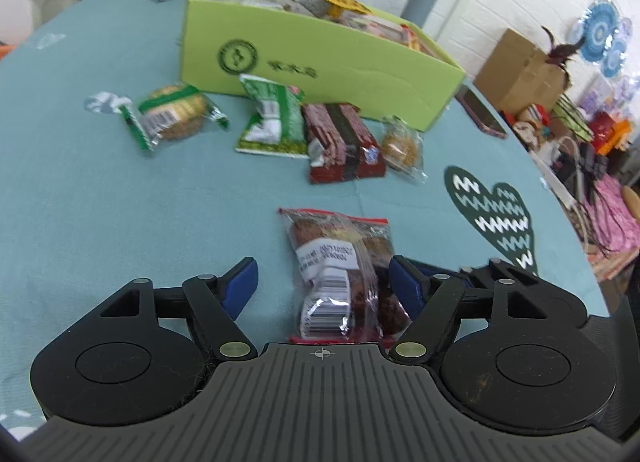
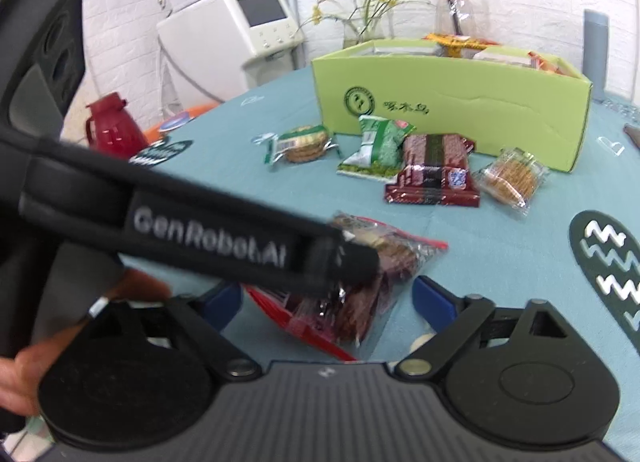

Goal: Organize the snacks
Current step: 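Carry the red-date bag into the green box and open the left gripper, then grasp the green-wrapped round biscuit with the left gripper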

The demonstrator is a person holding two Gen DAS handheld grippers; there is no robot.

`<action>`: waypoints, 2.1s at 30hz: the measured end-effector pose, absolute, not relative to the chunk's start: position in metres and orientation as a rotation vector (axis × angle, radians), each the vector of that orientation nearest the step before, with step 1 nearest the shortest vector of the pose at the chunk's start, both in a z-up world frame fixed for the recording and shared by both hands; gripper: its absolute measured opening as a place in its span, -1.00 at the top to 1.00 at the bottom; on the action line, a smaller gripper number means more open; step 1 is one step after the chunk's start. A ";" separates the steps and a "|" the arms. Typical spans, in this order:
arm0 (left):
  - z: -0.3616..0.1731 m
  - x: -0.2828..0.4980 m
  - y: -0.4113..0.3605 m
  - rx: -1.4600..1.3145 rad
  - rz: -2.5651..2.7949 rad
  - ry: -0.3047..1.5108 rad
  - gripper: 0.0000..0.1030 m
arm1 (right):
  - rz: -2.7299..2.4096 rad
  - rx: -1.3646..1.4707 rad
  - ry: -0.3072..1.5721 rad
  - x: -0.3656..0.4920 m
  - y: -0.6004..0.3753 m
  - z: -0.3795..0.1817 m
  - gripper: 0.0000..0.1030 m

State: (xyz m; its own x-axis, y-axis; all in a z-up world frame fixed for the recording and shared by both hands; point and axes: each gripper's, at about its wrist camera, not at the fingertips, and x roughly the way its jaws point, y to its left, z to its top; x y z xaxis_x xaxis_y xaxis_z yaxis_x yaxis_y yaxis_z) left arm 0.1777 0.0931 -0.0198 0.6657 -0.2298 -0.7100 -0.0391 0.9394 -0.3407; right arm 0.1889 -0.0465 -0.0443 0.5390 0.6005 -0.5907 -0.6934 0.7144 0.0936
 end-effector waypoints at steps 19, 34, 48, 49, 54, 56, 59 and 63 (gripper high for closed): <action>0.092 0.330 0.140 -0.277 -0.142 0.556 0.52 | 0.792 -0.235 0.373 0.349 0.007 0.069 -0.51; 0.061 0.292 0.209 -0.308 -0.050 0.555 -0.23 | 0.915 -0.198 0.436 0.297 -0.002 0.038 -0.82; -0.020 0.295 0.246 -0.304 -0.084 0.812 0.14 | 1.031 -0.224 0.708 0.296 0.080 -0.030 -0.83; -0.019 0.292 0.244 -0.294 -0.087 0.816 0.17 | 1.025 -0.237 0.707 0.296 0.083 -0.030 -0.83; -0.014 0.269 0.225 -0.235 -0.094 0.830 0.33 | 1.012 -0.283 0.705 0.281 0.081 -0.031 -0.81; -0.015 0.257 0.211 -0.221 -0.127 0.849 0.36 | 1.025 -0.281 0.714 0.271 0.075 -0.030 -0.81; -0.019 0.234 0.183 -0.144 -0.094 0.836 0.38 | 1.013 -0.322 0.702 0.253 0.061 -0.031 -0.81; -0.021 0.209 0.157 -0.149 -0.069 0.827 0.36 | 1.001 -0.362 0.698 0.228 0.037 -0.032 -0.81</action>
